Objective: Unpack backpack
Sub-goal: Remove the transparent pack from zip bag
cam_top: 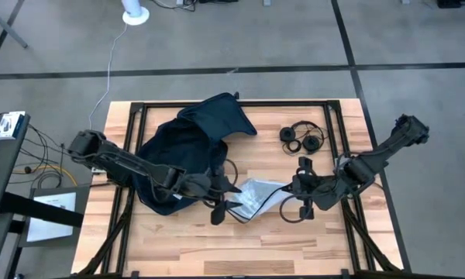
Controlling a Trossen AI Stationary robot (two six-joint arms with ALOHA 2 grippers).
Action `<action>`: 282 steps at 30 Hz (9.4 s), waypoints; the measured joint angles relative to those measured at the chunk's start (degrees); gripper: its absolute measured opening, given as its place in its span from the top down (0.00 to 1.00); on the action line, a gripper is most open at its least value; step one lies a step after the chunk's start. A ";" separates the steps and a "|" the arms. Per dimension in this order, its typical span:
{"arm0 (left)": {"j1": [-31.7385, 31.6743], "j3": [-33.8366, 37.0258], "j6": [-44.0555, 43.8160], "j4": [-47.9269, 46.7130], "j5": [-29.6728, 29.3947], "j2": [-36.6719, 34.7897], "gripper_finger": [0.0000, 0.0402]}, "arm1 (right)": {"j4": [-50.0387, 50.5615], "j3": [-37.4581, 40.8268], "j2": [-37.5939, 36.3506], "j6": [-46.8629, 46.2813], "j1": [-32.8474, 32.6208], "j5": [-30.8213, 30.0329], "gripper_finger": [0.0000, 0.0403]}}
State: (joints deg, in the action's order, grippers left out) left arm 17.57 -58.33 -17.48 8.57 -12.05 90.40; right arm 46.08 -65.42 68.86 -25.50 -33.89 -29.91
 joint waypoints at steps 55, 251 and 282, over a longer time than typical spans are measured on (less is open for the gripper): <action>-3.18 -0.02 -2.70 -13.38 -10.52 2.23 0.97 | -5.03 -2.61 -0.04 -1.54 -2.75 1.11 0.93; -3.83 0.02 -14.81 -36.15 -9.93 -13.34 0.64 | -2.35 -2.58 22.21 -7.27 9.29 5.37 1.00; 3.75 0.02 -5.19 -14.97 1.51 -7.50 0.67 | 1.83 -2.58 22.20 -15.21 17.36 -1.83 1.00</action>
State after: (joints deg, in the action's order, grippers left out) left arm 21.32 -58.30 -22.67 -6.40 -10.55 82.90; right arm 47.91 -68.01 91.06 -40.71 -16.53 -31.73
